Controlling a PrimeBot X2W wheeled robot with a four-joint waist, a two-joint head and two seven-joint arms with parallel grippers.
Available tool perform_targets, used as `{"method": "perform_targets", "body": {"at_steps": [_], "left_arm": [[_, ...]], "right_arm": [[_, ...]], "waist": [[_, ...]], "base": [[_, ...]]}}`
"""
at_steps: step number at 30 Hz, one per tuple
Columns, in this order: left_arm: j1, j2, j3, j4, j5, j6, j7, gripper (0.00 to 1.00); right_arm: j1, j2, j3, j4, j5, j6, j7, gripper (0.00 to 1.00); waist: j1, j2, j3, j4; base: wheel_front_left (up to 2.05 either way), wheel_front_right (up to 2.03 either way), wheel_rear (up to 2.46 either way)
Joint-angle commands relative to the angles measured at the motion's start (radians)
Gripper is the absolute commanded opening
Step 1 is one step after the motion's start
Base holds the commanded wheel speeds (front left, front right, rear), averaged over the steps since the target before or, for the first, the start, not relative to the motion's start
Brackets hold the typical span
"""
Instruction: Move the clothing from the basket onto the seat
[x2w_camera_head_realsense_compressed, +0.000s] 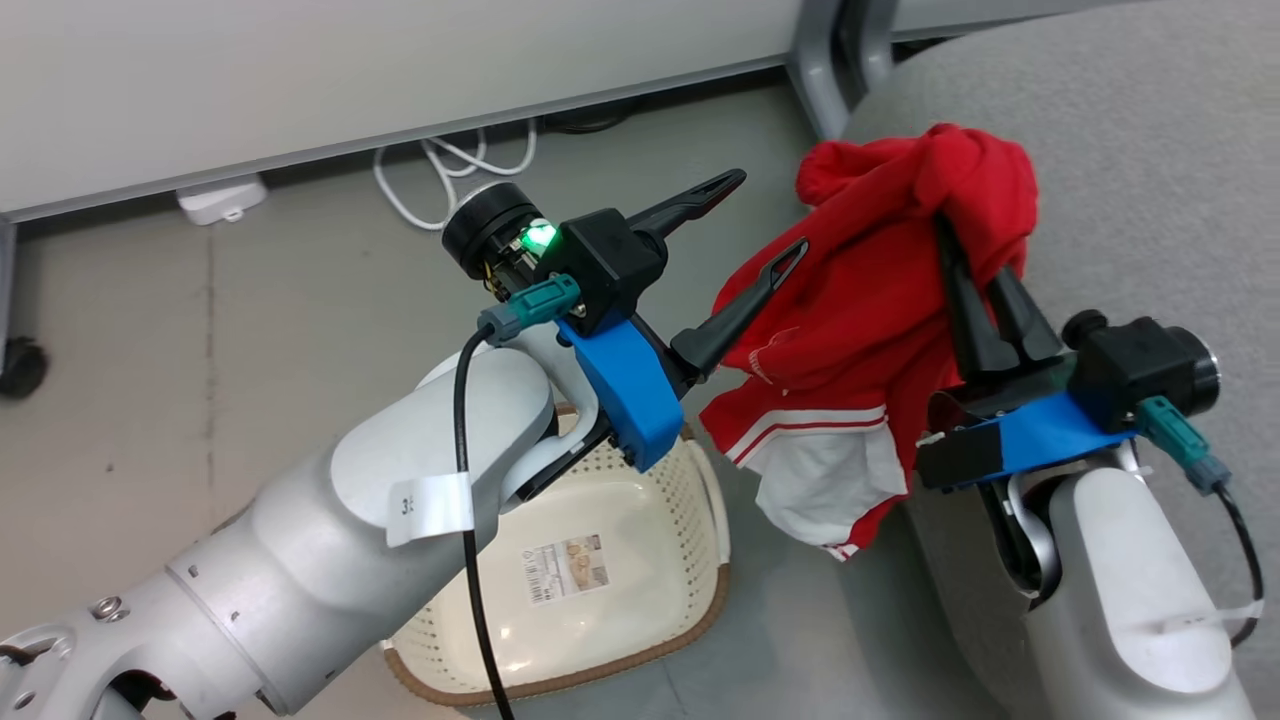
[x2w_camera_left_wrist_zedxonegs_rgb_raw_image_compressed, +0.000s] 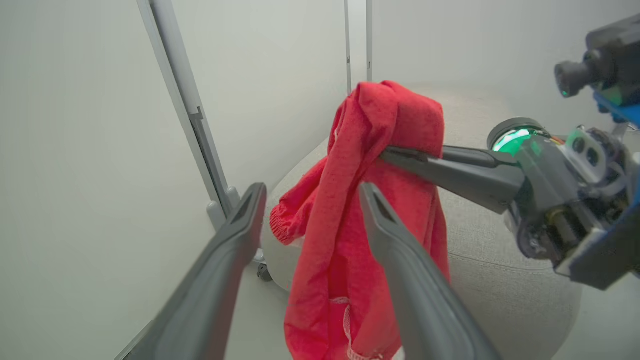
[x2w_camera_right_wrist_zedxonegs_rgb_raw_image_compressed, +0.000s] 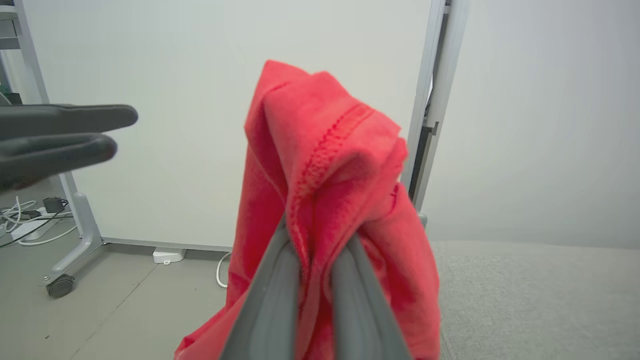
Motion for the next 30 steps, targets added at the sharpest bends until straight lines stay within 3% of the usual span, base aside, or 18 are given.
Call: {"method": "perform_targets", "body": {"at_steps": [1,16,25,30], "left_arm": [[0.009,0.006,-0.002,0.002,0.005,0.0,-0.005,1.0],[0.031,0.006,-0.036,0.0,0.016,0.0,0.001,1.0],[0.042,0.001,-0.047,0.004,0.016,0.0,0.001,1.0],[0.043,0.008,-0.044,-0.002,0.015,0.005,0.0,1.0]], "right_arm": [[0.012,0.001,-0.01,-0.018,-0.002,0.0,-0.006,0.0],[0.135,0.001,-0.107,-0.118,0.023,0.0,-0.006,0.0],[0.161,0.001,-0.111,-0.123,0.027,0.0,-0.006,0.0],[0.098,0.001,-0.119,-0.137,0.034,0.0,-0.006,0.0]], "waist": [[0.0,-0.0001,0.016,-0.037],[0.0,-0.0001,0.025,-0.192],[0.0,-0.0001,0.018,-0.202],[0.0,-0.0001,0.028,-0.196]], "base": [[0.0,0.0,0.0],[0.0,0.0,0.0],[0.0,0.0,0.0],[0.0,0.0,0.0]]}}
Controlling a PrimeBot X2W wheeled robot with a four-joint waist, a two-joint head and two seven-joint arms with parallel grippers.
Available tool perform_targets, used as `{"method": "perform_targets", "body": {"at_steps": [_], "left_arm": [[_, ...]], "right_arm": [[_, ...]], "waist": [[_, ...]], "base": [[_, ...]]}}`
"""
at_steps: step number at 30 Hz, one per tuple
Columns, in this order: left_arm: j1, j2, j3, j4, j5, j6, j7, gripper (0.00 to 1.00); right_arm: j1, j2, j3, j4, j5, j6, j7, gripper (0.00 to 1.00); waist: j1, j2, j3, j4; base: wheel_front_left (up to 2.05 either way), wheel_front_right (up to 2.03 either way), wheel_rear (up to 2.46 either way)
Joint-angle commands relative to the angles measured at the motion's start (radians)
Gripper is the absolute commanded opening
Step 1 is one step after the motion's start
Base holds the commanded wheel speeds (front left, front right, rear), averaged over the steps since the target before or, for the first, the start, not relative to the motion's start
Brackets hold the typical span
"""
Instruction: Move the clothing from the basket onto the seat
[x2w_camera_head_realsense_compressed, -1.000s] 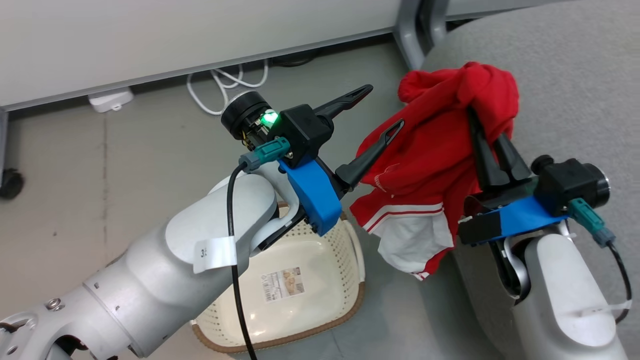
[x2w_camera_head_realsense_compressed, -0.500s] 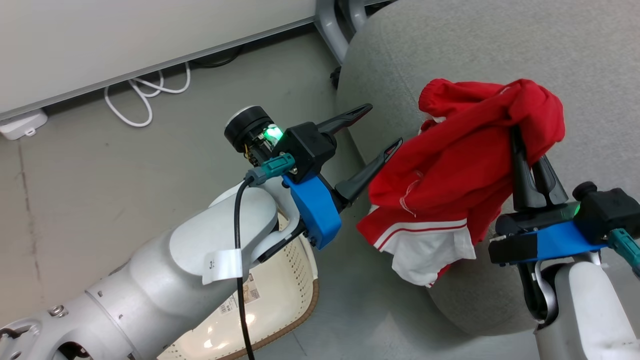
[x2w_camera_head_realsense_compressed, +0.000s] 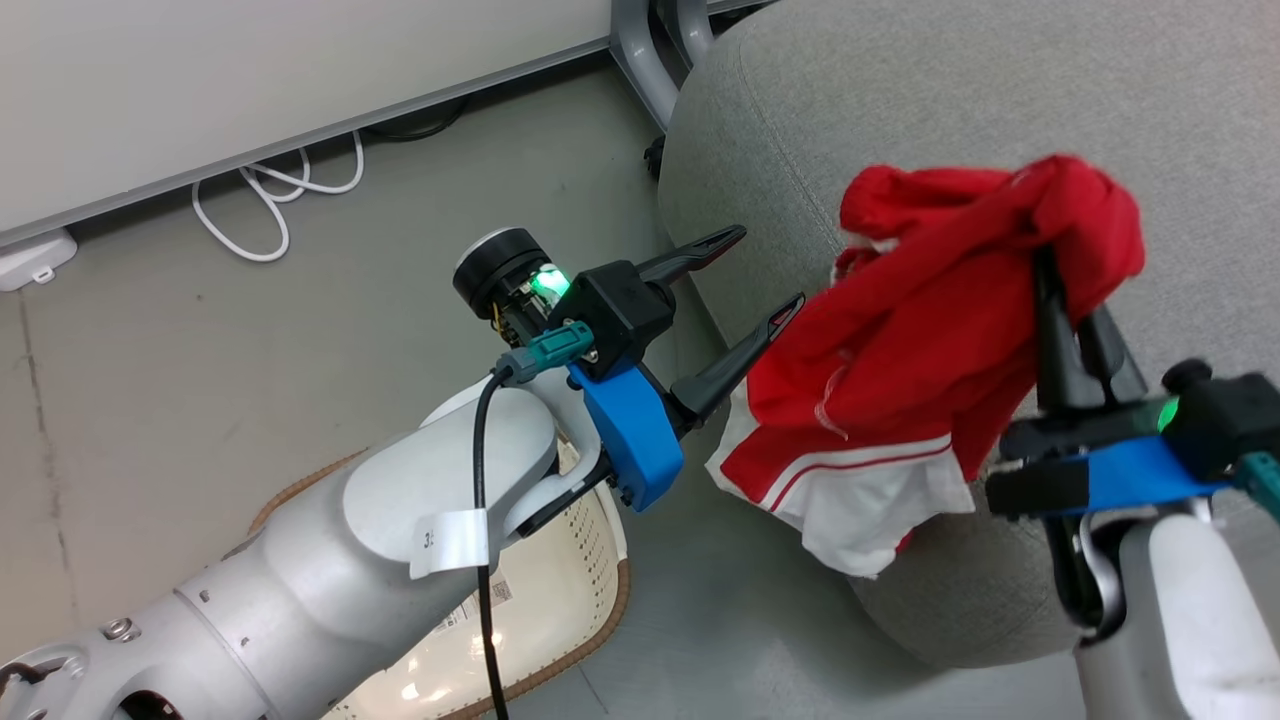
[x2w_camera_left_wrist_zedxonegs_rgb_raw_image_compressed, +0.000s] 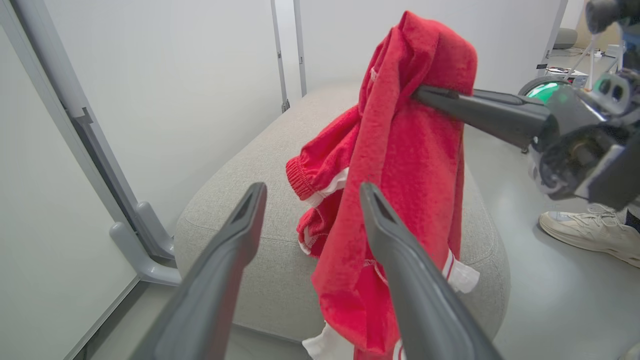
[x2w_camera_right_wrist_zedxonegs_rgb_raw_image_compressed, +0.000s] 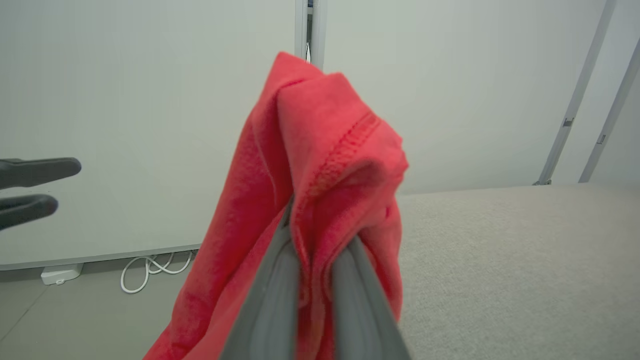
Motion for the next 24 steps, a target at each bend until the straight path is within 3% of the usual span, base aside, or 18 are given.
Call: {"method": "perform_targets", "body": {"at_steps": [1,5,12,17,24], "left_arm": [[0.007,0.007,0.003,-0.004,0.002,0.007,-0.002,1.0],[-0.005,0.012,0.004,-0.016,0.008,0.015,0.001,1.0],[-0.058,0.039,0.011,-0.066,0.041,0.035,0.008,1.0],[-0.106,0.067,0.019,-0.111,0.069,0.051,0.015,1.0],[-0.172,0.102,0.03,-0.167,0.115,0.069,0.016,1.0]], "right_arm": [[-0.047,0.001,-0.006,-0.014,-0.001,0.0,-0.006,0.0],[-0.118,0.001,-0.028,-0.02,-0.015,0.0,-0.006,0.0],[-0.346,-0.019,-0.176,-0.065,-0.05,0.0,-0.006,0.0],[-0.514,-0.117,-0.286,-0.079,-0.06,0.0,-0.006,0.0],[-0.685,-0.31,-0.425,0.009,-0.047,0.0,-0.006,0.0]], "waist": [[0.0,-0.0001,0.01,0.003],[0.0,-0.0001,0.038,0.013],[0.0,-0.0001,0.163,0.054],[0.0,-0.0001,0.278,0.08],[0.0,-0.0001,0.427,0.11]], "base": [[0.0,0.0,0.0],[0.0,0.0,0.0],[0.0,0.0,0.0],[0.0,0.0,0.0],[0.0,0.0,0.0]]}}
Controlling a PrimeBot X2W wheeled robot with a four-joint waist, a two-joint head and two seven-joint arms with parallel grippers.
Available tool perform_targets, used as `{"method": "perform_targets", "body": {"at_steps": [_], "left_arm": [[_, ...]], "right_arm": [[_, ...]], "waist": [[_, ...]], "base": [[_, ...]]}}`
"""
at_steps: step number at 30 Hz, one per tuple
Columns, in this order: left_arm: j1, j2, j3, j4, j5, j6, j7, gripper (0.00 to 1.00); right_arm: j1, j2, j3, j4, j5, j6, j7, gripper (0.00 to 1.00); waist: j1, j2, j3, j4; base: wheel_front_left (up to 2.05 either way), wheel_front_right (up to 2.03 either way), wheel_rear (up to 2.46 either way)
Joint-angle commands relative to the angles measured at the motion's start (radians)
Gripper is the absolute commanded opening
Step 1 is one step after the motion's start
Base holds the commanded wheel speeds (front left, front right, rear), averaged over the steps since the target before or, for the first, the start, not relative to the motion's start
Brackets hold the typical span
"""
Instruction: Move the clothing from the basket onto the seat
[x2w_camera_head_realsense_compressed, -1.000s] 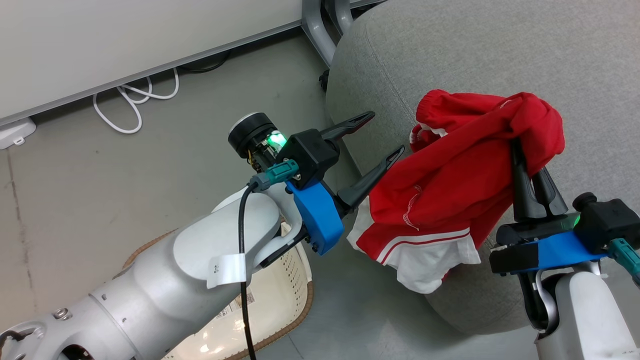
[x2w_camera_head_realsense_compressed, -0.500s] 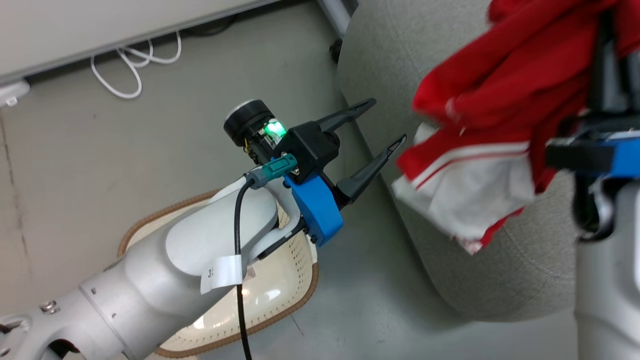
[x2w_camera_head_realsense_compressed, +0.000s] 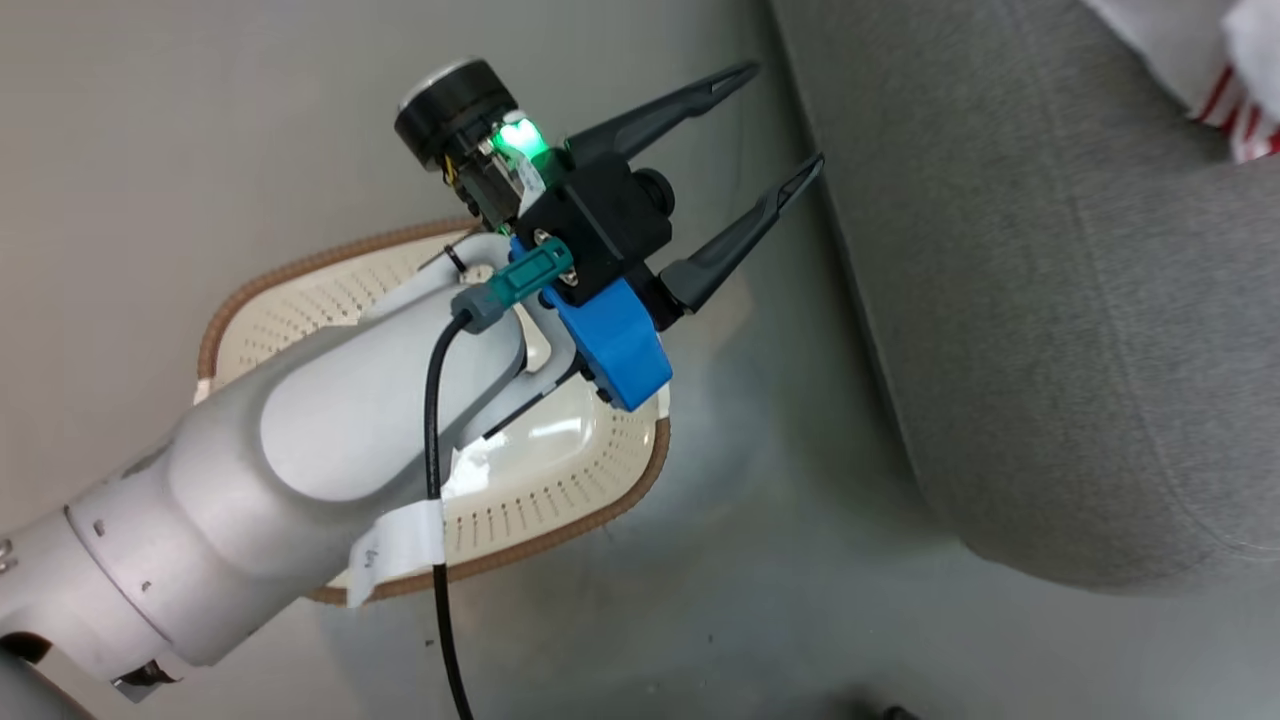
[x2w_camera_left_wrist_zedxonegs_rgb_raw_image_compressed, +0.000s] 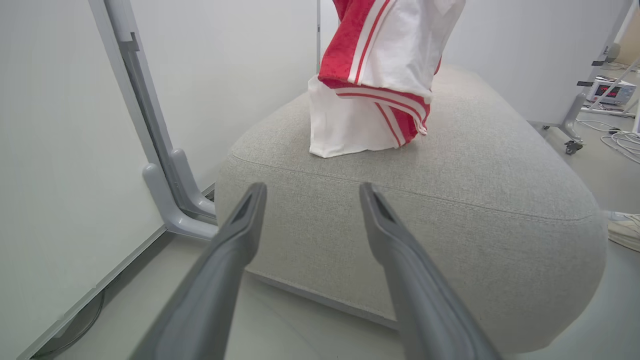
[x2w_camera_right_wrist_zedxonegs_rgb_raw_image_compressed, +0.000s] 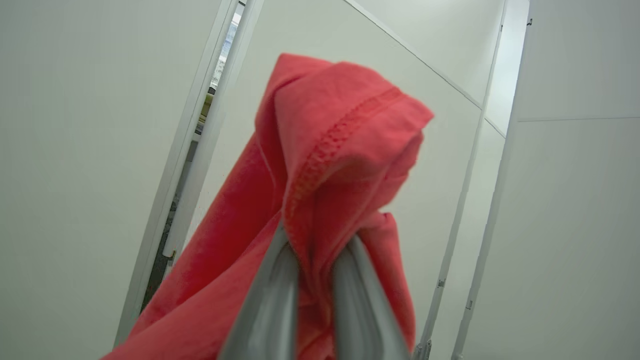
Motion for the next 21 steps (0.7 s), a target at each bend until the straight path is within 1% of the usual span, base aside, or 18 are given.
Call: {"method": "perform_targets", "body": {"at_steps": [1,4,6,11,14,18,21], "left_arm": [[-0.019,0.006,0.004,-0.006,0.005,0.005,-0.002,1.0],[-0.038,0.008,0.005,-0.024,0.021,0.009,-0.004,1.0],[-0.045,0.012,0.007,-0.03,0.03,0.012,-0.006,1.0],[-0.045,0.014,0.01,-0.042,0.036,0.013,-0.011,1.0],[-0.045,0.008,0.01,-0.046,0.037,0.011,-0.014,1.0],[-0.046,0.011,0.014,-0.047,0.041,0.013,-0.016,1.0],[-0.04,0.015,0.017,-0.043,0.044,0.015,-0.017,1.0]], "right_arm": [[-0.018,-0.017,-0.011,0.014,0.004,0.0,-0.005,0.0],[-0.023,-0.057,-0.051,0.083,0.011,0.0,-0.005,0.0],[-0.006,-0.058,-0.068,0.133,0.008,0.0,-0.005,0.0],[0.048,-0.009,-0.082,0.298,-0.007,0.0,-0.004,0.0],[0.071,0.017,-0.087,0.375,-0.012,0.0,-0.005,0.0],[0.095,0.046,-0.085,0.44,-0.018,0.0,-0.004,0.0],[0.1,0.055,-0.088,0.448,-0.011,0.0,-0.004,0.0]], "waist": [[-0.0002,0.0,0.072,0.025],[-0.0002,0.0,0.111,0.033],[-0.0002,0.0,0.128,0.035],[-0.0002,0.0,0.146,0.037],[-0.0002,0.0,0.15,0.047],[-0.0002,0.0,0.156,0.054],[-0.0002,0.0,0.154,0.055]], "base": [[0.0,0.0,0.0],[0.0,0.0,0.0],[0.0,0.0,0.0],[0.0,0.0,0.0],[0.0,0.0,0.0],[0.0,0.0,0.0],[0.0,0.0,0.0]]}}
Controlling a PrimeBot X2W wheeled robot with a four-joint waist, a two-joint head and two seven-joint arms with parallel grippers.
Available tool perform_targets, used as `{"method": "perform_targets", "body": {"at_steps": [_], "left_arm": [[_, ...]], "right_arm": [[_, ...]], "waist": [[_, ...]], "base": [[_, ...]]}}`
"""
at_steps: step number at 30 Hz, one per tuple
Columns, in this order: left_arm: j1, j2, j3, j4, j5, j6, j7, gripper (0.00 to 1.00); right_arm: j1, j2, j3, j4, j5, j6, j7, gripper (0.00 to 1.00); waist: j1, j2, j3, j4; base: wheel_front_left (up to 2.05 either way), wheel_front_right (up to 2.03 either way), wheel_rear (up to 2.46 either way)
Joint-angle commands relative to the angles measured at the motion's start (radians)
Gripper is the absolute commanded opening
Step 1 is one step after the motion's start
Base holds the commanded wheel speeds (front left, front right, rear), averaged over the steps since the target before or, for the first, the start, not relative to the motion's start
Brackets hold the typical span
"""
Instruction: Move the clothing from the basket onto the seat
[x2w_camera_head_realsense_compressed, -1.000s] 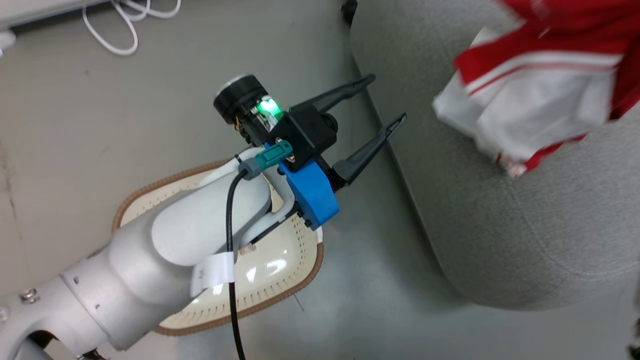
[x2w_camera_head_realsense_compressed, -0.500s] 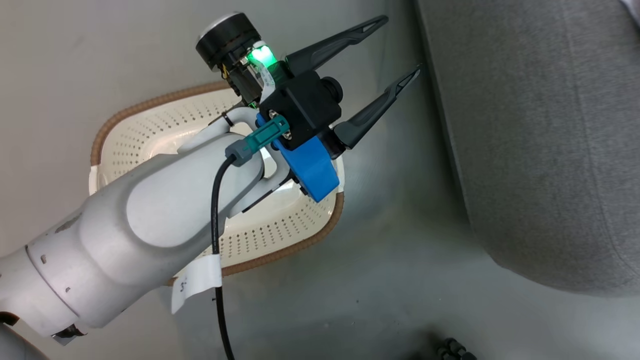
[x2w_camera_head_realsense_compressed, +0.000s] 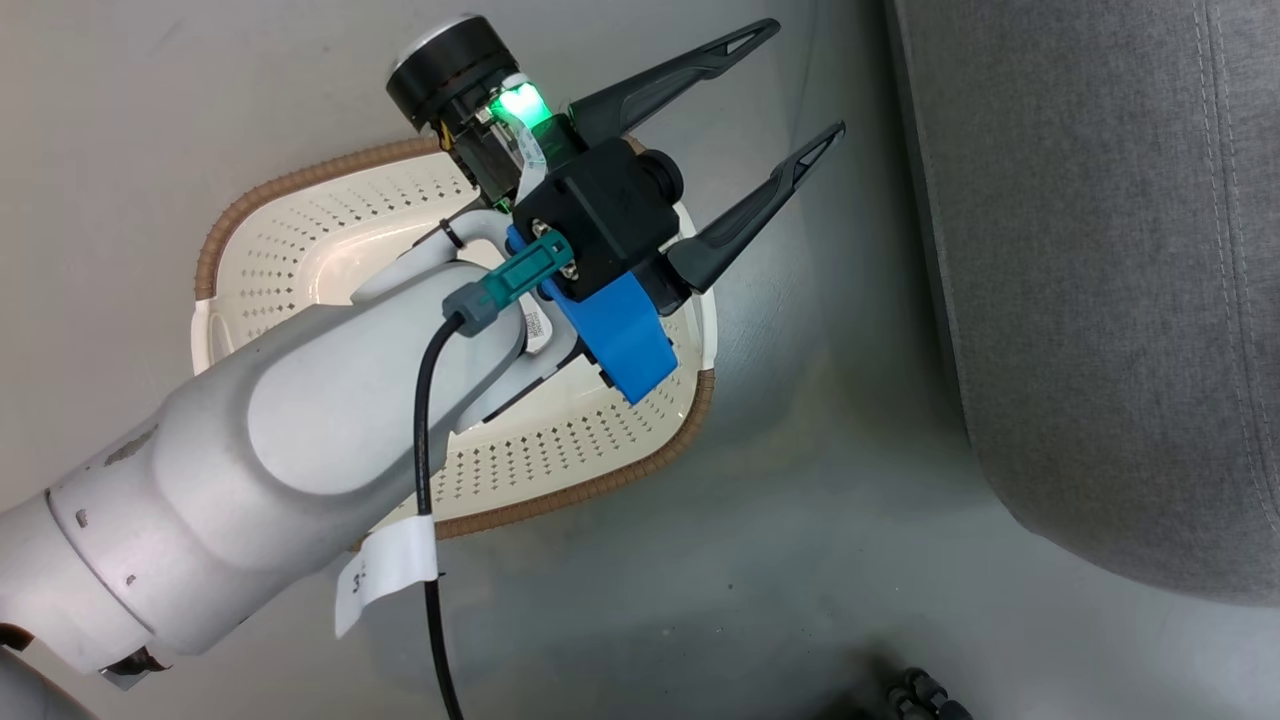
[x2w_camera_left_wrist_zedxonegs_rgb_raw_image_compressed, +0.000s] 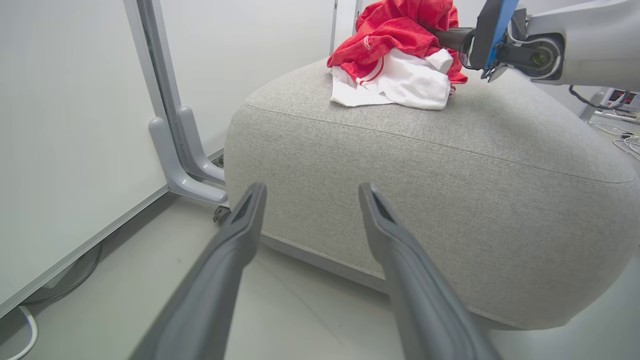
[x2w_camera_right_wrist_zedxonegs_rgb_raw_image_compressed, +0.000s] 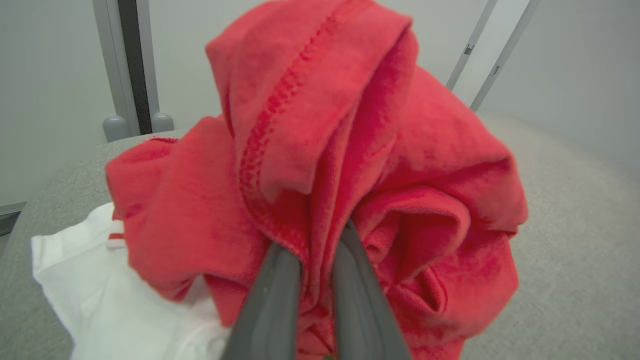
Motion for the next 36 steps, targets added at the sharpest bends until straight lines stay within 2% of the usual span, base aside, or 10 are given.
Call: {"method": "perform_targets", "body": {"at_steps": [1,2,3,9,15,18,25,35,36], "left_arm": [[-0.001,0.002,0.007,0.001,0.008,0.004,-0.005,1.0],[0.003,0.002,0.008,0.004,0.008,0.004,-0.005,1.0],[0.009,0.001,0.009,0.006,0.008,0.005,-0.006,1.0],[0.059,-0.025,0.036,0.019,-0.007,0.001,-0.011,1.0],[0.173,-0.048,0.144,0.005,0.002,0.002,-0.012,1.0],[0.255,-0.059,0.233,-0.003,0.001,0.003,-0.012,1.0],[0.45,-0.079,0.447,-0.031,0.093,0.014,-0.012,1.0],[0.728,-0.144,0.77,-0.071,0.237,0.002,-0.012,1.0],[0.728,-0.144,0.77,-0.071,0.237,0.002,-0.012,1.0]], "right_arm": [[0.01,0.003,-0.002,-0.005,0.004,0.0,-0.004,0.0],[0.014,0.003,0.0,-0.013,0.006,0.0,-0.004,0.46],[0.023,0.005,0.0,-0.016,0.009,0.0,-0.004,1.0],[0.138,0.027,0.006,-0.115,0.002,0.0,-0.004,1.0],[0.308,0.08,0.03,-0.244,-0.016,0.0,-0.004,1.0],[0.376,0.103,0.066,-0.324,-0.02,0.0,-0.004,1.0],[0.512,0.156,0.204,-0.48,0.005,0.0,-0.004,1.0],[0.665,0.205,0.34,-0.583,0.022,0.0,-0.004,1.0],[0.665,0.205,0.34,-0.583,0.022,0.0,-0.004,1.0]], "waist": [[-0.0001,0.0001,-0.003,0.0],[-0.0001,0.0001,-0.007,0.0],[-0.0001,0.0001,-0.013,0.0],[-0.0001,0.0001,-0.09,0.007],[-0.0001,0.0001,-0.214,0.009],[-0.0001,0.0001,-0.277,0.011],[-0.0001,0.0001,-0.418,0.038],[-0.0001,0.0001,-0.568,0.126],[-0.0001,0.0001,-0.568,0.126]], "base": [[0.0,0.0,0.0],[0.0,0.0,0.0],[0.0,0.0,0.0],[0.0,0.0,0.0],[0.0,0.0,0.0],[0.0,0.0,0.0],[0.0,0.0,0.0],[0.0,0.0,0.0],[0.0,0.0,0.0]]}}
